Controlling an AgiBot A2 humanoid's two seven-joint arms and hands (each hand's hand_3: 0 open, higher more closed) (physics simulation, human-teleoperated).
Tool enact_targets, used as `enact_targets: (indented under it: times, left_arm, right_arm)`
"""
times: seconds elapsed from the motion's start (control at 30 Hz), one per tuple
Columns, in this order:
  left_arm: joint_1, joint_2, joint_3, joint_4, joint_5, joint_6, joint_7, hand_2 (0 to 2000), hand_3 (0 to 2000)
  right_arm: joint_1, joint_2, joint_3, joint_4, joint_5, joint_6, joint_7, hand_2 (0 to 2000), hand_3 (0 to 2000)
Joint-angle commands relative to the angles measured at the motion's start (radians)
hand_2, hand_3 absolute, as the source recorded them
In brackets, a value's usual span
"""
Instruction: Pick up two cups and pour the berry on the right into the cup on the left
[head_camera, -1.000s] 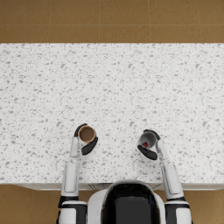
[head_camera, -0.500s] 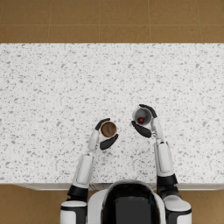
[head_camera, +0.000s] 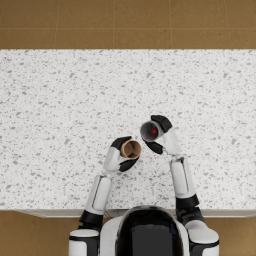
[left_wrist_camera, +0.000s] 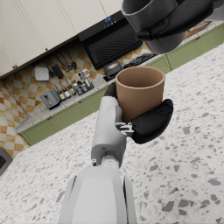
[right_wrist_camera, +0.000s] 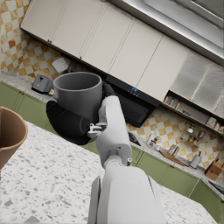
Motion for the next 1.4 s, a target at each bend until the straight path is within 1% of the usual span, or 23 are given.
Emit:
enact_targets:
  times: [0.03, 0.1, 0.17, 0.2, 0.23, 0.3, 0.33, 0.43, 0.67, 0.7, 0.73, 0.77, 0.83, 0.87, 1.1, 1.13, 1.17, 1.23, 1.33, 1.4]
  left_arm:
    - [0.032, 0.015, -0.018, 0.020, 0.001, 0.000, 0.000, 2000, 1280]
    - [0.041, 0.020, -0.023, 0.025, 0.002, 0.000, 0.000, 2000, 1280]
    - [0.049, 0.025, -0.018, 0.038, -0.058, -0.001, 0.000, 2000, 1280]
    - [0.027, 0.016, -0.016, 0.031, -0.081, -0.002, 0.000, 2000, 1280]
    - [0.047, 0.025, -0.018, 0.040, -0.097, -0.003, 0.000, 2000, 1280]
    - [0.043, 0.025, -0.025, 0.056, -0.116, -0.004, 0.001, 2000, 1280]
    - [0.032, 0.021, -0.019, 0.048, -0.122, -0.004, 0.001, 2000, 1280]
    - [0.049, 0.030, -0.022, 0.060, -0.131, -0.005, 0.001, 2000, 1280]
    - [0.036, 0.030, -0.026, 0.057, -0.136, -0.003, 0.000, 2000, 1280]
    - [0.026, 0.027, -0.025, 0.069, -0.136, -0.003, 0.000, 2000, 1280]
    - [0.034, 0.031, -0.023, 0.054, -0.136, -0.002, 0.000, 2000, 1280]
    - [0.036, 0.032, -0.024, 0.061, -0.136, -0.002, 0.000, 2000, 1280]
    - [0.040, 0.035, -0.030, 0.059, -0.136, -0.005, 0.001, 2000, 1280]
    - [0.025, 0.030, -0.025, 0.066, -0.136, -0.005, 0.001, 2000, 1280]
    - [0.045, 0.041, -0.035, 0.071, -0.137, -0.005, 0.000, 2000, 1280]
    - [0.030, 0.036, -0.032, 0.073, -0.137, -0.003, -0.001, 2000, 1280]
    - [0.045, 0.042, -0.040, 0.068, -0.137, -0.003, -0.001, 2000, 1280]
    - [0.032, 0.039, -0.036, 0.075, -0.137, -0.004, -0.001, 2000, 1280]
    - [0.044, 0.044, -0.050, 0.064, -0.137, -0.011, 0.000, 2000, 1280]
    - [0.030, 0.041, -0.044, 0.074, -0.137, -0.017, -0.001, 2000, 1280]
  right_arm:
    - [0.008, -0.004, 0.026, 0.047, 0.032, 0.002, 0.000, 2000, 1280]
    - [0.006, -0.006, 0.041, 0.072, 0.096, 0.004, 0.000, 2000, 1280]
    - [-0.002, -0.005, 0.071, 0.089, 0.160, 0.006, 0.000, 2000, 1280]
    - [-0.002, -0.006, 0.082, 0.096, 0.192, 0.006, 0.001, 2000, 1280]
    - [0.002, -0.010, 0.087, 0.095, 0.224, 0.007, 0.001, 2000, 1280]
    - [0.009, -0.016, 0.086, 0.096, 0.288, 0.007, 0.001, 2000, 1280]
    - [0.007, -0.017, 0.090, 0.106, 0.320, 0.008, 0.001, 2000, 1280]
    - [0.011, -0.023, 0.090, 0.112, 0.417, 0.008, 0.001, 2000, 1280]
    - [0.025, -0.039, 0.107, 0.134, 0.642, 0.009, 0.002, 2000, 1280]
    - [0.225, 0.308, 0.445, 0.131, 0.674, 0.010, 0.002, 2000, 1280]
    - [0.065, 0.043, 0.190, 0.134, 0.705, 0.008, 0.002, 2000, 1280]
    - [0.072, 0.056, 0.210, 0.136, 0.739, 0.004, 0.002, 2000, 1280]
    - [0.068, 0.053, 0.216, 0.148, 0.803, 0.008, 0.002, 2000, 1280]
    - [0.067, 0.051, 0.215, 0.153, 0.835, 0.009, 0.003, 2000, 1280]
    - [0.057, 0.040, 0.207, 0.178, 1.060, 0.012, 0.004, 2000, 1280]
    - [0.056, 0.039, 0.210, 0.187, 1.092, 0.012, 0.004, 2000, 1280]
    - [0.055, 0.037, 0.209, 0.187, 1.124, 0.012, 0.004, 2000, 1280]
    - [0.051, 0.034, 0.202, 0.183, 1.188, 0.011, 0.004, 2000, 1280]
    - [0.049, 0.029, 0.198, 0.178, 1.239, 0.010, 0.004, 2000, 1280]
    - [0.043, 0.029, 0.198, 0.176, 1.253, 0.007, 0.004, 2000, 1280]
